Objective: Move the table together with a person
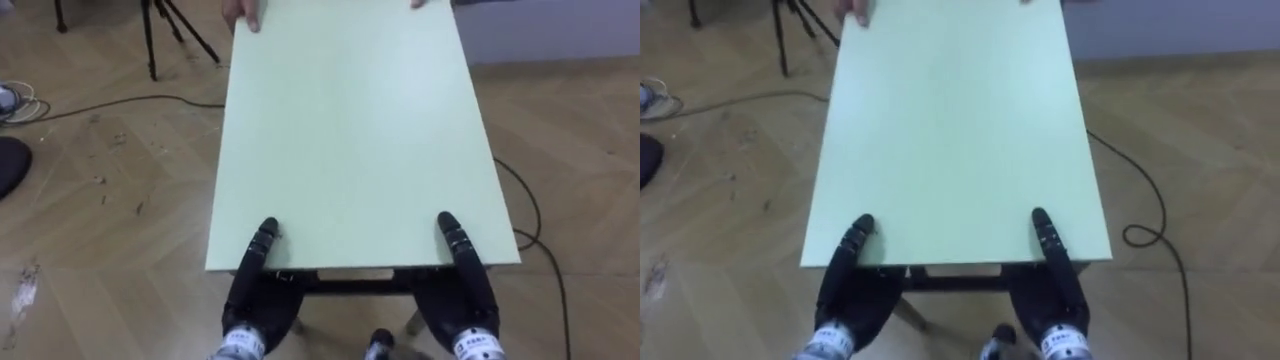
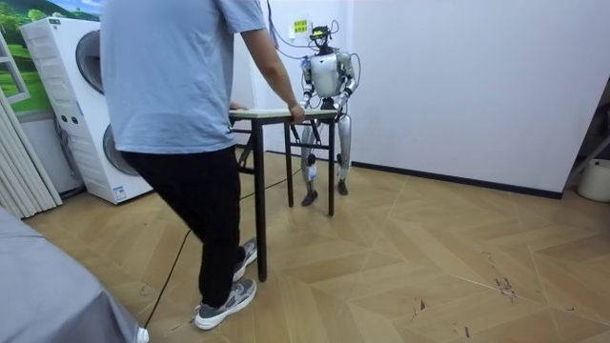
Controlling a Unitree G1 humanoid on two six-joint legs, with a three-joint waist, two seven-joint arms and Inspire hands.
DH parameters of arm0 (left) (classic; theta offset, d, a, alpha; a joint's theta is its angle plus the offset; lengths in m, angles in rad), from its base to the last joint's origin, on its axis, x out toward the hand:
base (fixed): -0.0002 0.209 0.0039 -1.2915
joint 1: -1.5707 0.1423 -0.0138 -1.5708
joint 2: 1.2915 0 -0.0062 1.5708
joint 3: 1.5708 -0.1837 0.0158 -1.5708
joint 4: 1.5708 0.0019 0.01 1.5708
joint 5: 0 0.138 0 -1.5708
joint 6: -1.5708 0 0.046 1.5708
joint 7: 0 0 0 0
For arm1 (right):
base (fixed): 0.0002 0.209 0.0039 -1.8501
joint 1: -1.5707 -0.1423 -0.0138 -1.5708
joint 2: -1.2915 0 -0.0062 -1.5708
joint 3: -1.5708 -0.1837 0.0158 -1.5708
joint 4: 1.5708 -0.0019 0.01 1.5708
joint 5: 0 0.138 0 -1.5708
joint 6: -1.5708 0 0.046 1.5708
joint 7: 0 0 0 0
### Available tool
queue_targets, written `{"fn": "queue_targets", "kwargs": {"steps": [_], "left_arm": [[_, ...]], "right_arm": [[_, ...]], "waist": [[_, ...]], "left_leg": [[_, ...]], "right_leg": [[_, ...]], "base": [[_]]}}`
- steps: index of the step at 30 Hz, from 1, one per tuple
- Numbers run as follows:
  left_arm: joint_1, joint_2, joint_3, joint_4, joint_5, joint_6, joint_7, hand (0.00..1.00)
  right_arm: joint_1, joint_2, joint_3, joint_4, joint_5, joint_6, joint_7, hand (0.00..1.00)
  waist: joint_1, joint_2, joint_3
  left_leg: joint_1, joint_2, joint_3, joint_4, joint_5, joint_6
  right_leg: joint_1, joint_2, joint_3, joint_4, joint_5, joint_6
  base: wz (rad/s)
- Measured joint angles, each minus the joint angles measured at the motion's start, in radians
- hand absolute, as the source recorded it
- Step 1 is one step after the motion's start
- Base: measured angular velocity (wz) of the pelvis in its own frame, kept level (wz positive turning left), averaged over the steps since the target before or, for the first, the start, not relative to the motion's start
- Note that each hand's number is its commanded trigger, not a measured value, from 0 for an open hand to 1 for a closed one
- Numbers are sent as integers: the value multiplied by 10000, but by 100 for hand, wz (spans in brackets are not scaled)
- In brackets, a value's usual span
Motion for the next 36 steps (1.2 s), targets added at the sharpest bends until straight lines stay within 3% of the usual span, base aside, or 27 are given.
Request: {"fn": "queue_targets", "kwargs": {"steps": [1, 2, 3, 4, 5, 6, 7, 9, 12, 14, 16, 18, 21, 23, 26, 28, 30, 31, 32, 33, 34, 35, 36], "left_arm": [[25, 35, 13, -72, -2, -79, 3, 100], [52, -93, 153, -170, -51, -239, -5, 100], [12, -139, 241, -227, -95, -249, -6, 100], [-138, -27, 255, -214, -134, -201, 1, 100], [-150, -11, 250, -209, -94, -199, 4, 100], [-141, 50, 255, -220, 86, -216, -1, 100], [-141, 70, 237, -220, 163, -184, -1, 100], [-141, -14, 267, -254, 280, -137, -1, 100], [-147, -32, 316, -375, 329, -138, 4, 100], [-177, -49, 363, -412, 396, -150, 6, 100], [-366, -4, 416, -469, 483, -160, 6, 100], [-420, 40, 577, -650, 553, -159, 6, 100], [-412, 86, 629, -1070, 663, -152, 6, 100], [-411, 102, 727, -1170, 740, -147, 6, 100], [-340, 159, 808, -1228, 773, -91, 5, 100], [-305, 313, 778, -1223, 757, -58, 50, 100], [-247, 389, 793, -1214, 737, 102, 98, 100], [-280, 444, 773, -1213, 739, 244, 195, 100], [-377, 498, 757, -1198, 746, 418, 274, 100], [-406, 494, 762, -1203, 741, 488, 283, 100], [-302, 388, 852, -1171, 714, 498, 256, 100], [-223, 365, 939, -1135, 714, 505, 254, 100], [-136, 323, 1051, -995, 654, 537, 220, 100]], "right_arm": [[-115, 3, 102, -3, 20, -10, -5, 100], [-631, -214, 226, 74, 27, 62, -73, 100], [-909, -302, 270, 116, 29, 69, -133, 100], [-815, -155, 289, 79, 106, -11, -223, 100], [-647, -48, 267, 10, 170, -62, -234, 100], [-417, 123, 192, -56, 245, -57, -240, 100], [-371, 124, 182, -54, 282, -89, -240, 100], [-379, 54, 185, -96, 275, -182, -198, 100], [-401, 107, 207, -153, 234, -187, -148, 100], [-448, 144, 217, -154, 235, -183, -144, 100], [-588, 192, 201, -154, 236, -208, -111, 100], [-813, 213, 303, -154, 235, -190, -106, 100], [-976, 212, 315, -159, 235, -197, 181, 100], [-1027, 219, 329, -164, 235, -192, 233, 100], [-1032, 262, 343, -138, 237, -170, 227, 100], [-993, 400, 393, -10, 261, -167, 201, 100], [-801, 439, 386, 0, 273, -179, 190, 100], [-684, 461, 315, 1, 274, -177, 191, 100], [-594, 464, 175, -3, 274, -154, 224, 100], [-583, 449, 115, -21, 279, -141, 252, 100], [-665, 407, 110, 81, 269, -22, 264, 100], [-752, 395, 140, 223, 266, 35, 264, 100], [-885, 397, 215, 451, 234, 52, 264, 100]], "waist": [[-128, -145, -18], [-33, 253, -64], [76, 603, -37], [111, 272, -91], [54, -23, -176], [114, -503, -204], [281, -627, -231], [495, -608, -216], [734, -720, -152], [827, -773, -117], [988, -862, -61], [1099, -1022, 19], [1146, -1070, 11], [1310, -1081, 8], [1649, -1060, 5], [1738, -1011, 21], [1949, -887, 47], [1998, -875, 55], [1991, -875, 57], [1901, -886, 62], [1975, -797, 101], [2048, -744, 113], [2182, -608, 110]], "left_leg": [[-178, -426, -58, 98, 61, 100], [-901, -966, -168, -85, 381, 655], [-1326, -935, -235, -152, 664, 1245], [-1478, -1070, -12, -163, 806, 1439], [-1385, -1260, 3, -317, 911, 1502], [-1134, -1581, -27, -621, 1096, 1607], [-1175, -1642, 8, -667, 1138, 1669], [-1361, -1636, 89, -750, 1262, 1820], [-1637, -1802, 107, -752, 1377, 2001], [-1824, -1866, 141, -716, 1422, 2088], [-2241, -1892, 426, -673, 1519, 2228], [-2610, -1904, 726, -526, 1549, 2284], [-3379, -1835, 843, -132, 1619, 2410], [-3742, -1624, 1037, 133, 1635, 2432], [-4086, -1248, 1212, 366, 1825, 2428], [-4112, -961, 1169, 267, 2206, 2341], [-4088, -706, 1080, 68, 2639, 1945], [-4084, -694, 998, -402, 3272, 985], [-4048, -903, 608, -1341, 4292, -554], [-4032, -944, 354, -1567, 4653, -1032], [-4043, -506, 162, -440, 3967, -470], [-3989, -199, 137, 351, 3417, -249], [-3797, 451, 19, 1742, 2462, -254]], "right_leg": [[110, 104, 190, -768, 19, 386], [198, 531, 412, -2160, 434, 818], [95, 780, 610, -2186, 711, 1216], [31, 106, 431, 289, -399, 665], [245, -359, 249, 1445, -942, 652], [1011, -1025, 141, 2854, -1512, 602], [1778, -1196, 128, 3654, -1665, 681], [2773, -1093, 125, 3799, -1643, 705], [3940, -848, -10, 2912, -1752, 872], [4236, -643, -27, 2265, -1951, 1040], [4299, -408, -3, 1313, -2431, 1168], [4310, -253, 198, 553, -2811, 1166], [4591, 25, 364, -1180, -3605, 980], [4716, 204, 397, -2007, -3901, 998], [4715, 527, 380, -2854, -4075, 773], [4775, 936, 413, -3213, -3966, 580], [4737, 1370, 473, -3384, -3683, 171], [4568, 1710, 456, -3656, -3282, -109], [4306, 2054, 363, -4230, -2554, -419], [4179, 2025, 184, -4517, -2138, -652], [4178, 2044, -187, -4831, -1702, -716], [4190, 2114, -288, -4893, -1576, -766], [4143, 2244, -598, -4910, -1374, -883]], "base": [[-44], [-73], [-67], [-6], [19], [5], [-32], [-47], [-39], [-29], [-26], [-31], [-17], [-27], [-28], [0], [8], [44], [52], [21], [-15], [-45], [-37]]}}
